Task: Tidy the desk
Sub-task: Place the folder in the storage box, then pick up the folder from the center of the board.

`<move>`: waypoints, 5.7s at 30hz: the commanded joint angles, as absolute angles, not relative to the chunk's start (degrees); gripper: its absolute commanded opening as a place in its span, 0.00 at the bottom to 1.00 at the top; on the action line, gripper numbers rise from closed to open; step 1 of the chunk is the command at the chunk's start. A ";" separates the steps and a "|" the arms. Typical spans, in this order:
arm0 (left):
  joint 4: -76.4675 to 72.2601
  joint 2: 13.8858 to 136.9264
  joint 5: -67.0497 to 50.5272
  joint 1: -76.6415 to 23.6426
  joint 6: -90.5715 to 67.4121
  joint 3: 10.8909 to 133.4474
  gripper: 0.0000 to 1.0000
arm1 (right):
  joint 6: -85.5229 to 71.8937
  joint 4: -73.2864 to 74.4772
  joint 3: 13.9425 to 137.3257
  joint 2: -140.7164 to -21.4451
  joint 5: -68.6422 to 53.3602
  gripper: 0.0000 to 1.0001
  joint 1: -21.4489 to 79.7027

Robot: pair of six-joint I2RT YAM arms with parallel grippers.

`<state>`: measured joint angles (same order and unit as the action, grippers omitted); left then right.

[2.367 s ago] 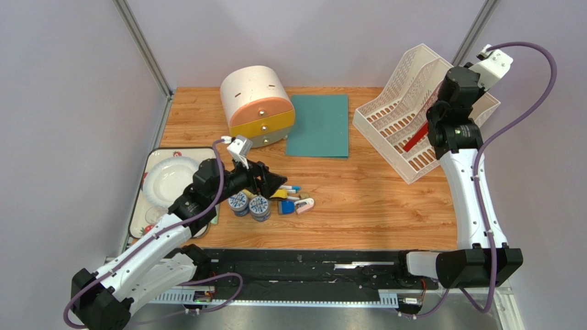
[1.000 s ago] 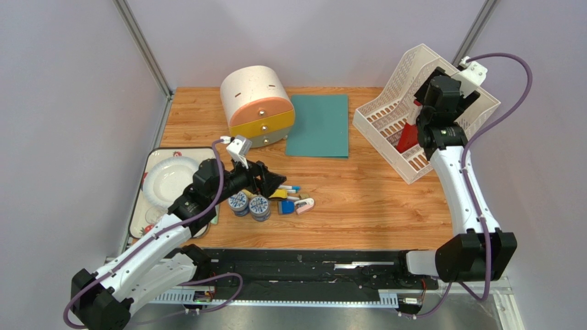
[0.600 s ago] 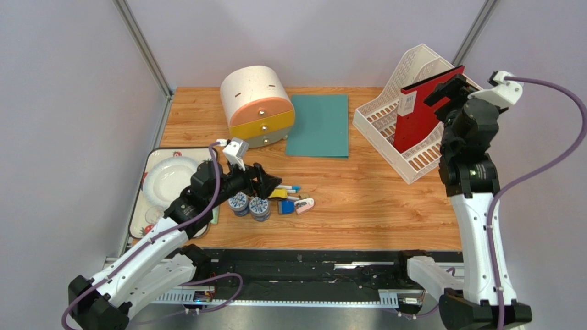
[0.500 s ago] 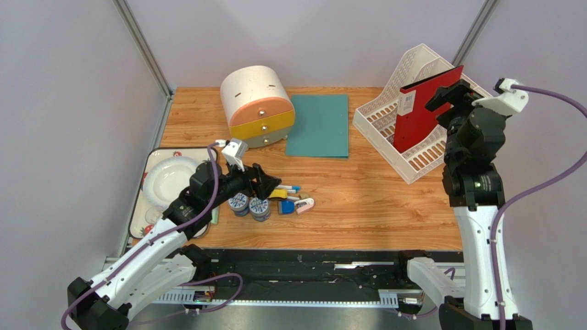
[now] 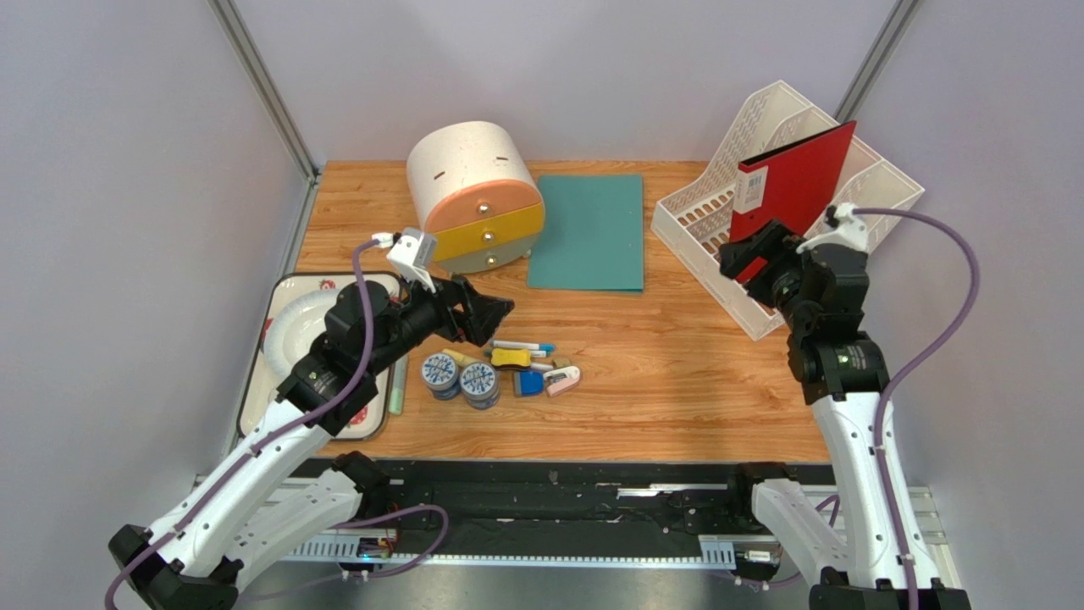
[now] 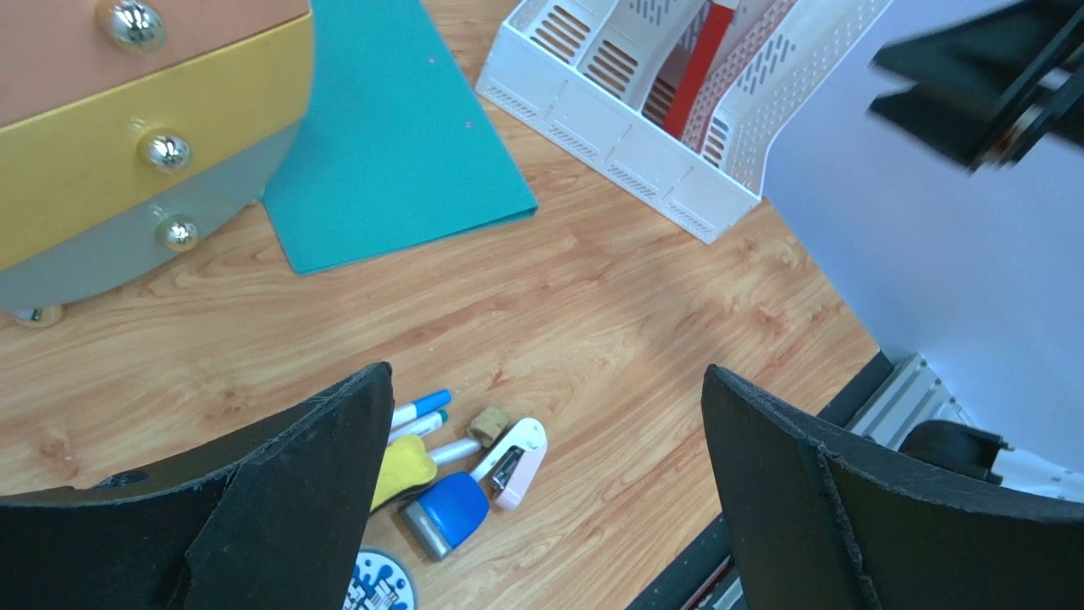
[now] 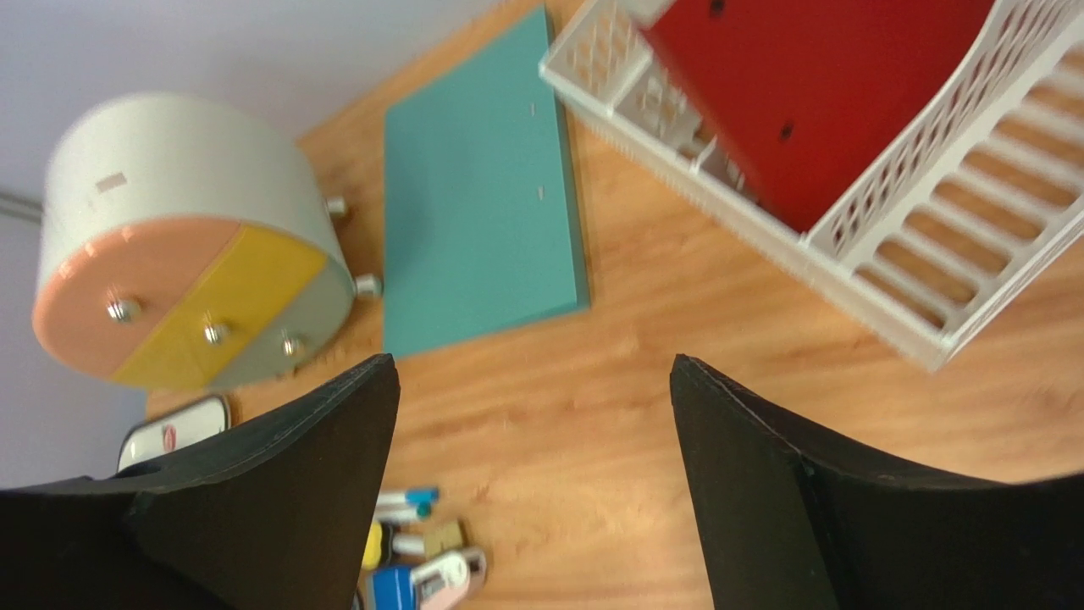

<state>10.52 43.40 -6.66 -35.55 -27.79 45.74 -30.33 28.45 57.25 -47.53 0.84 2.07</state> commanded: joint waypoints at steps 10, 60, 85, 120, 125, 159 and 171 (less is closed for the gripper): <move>7.21 42.90 -2.64 -35.77 -34.19 40.79 0.99 | -35.60 14.50 40.17 -54.66 -11.78 0.78 7.11; -1.32 50.54 -3.51 -35.68 -31.73 36.74 0.99 | -22.06 21.09 77.53 -116.63 0.97 0.33 14.33; -1.76 51.59 -5.27 -35.60 -32.26 34.81 0.99 | -23.73 23.29 58.72 -104.42 1.93 0.00 15.12; -3.34 90.78 -9.05 -35.60 -31.03 55.19 0.96 | -24.78 23.82 56.95 -102.04 1.05 0.03 11.51; -2.11 95.09 -7.82 -35.68 -31.29 57.74 0.96 | -24.87 23.64 56.95 -102.13 0.88 0.04 10.99; -3.16 106.70 -11.07 -32.17 -34.10 64.16 0.93 | -25.40 21.89 55.55 -91.25 -3.95 0.36 9.84; -4.66 106.87 -11.86 -32.17 -34.63 63.28 0.93 | -26.98 16.70 54.84 -93.33 -8.52 0.37 10.81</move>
<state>-2.22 106.94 -10.79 -32.42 -34.02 63.05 -26.13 19.14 53.30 -90.08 -6.94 10.28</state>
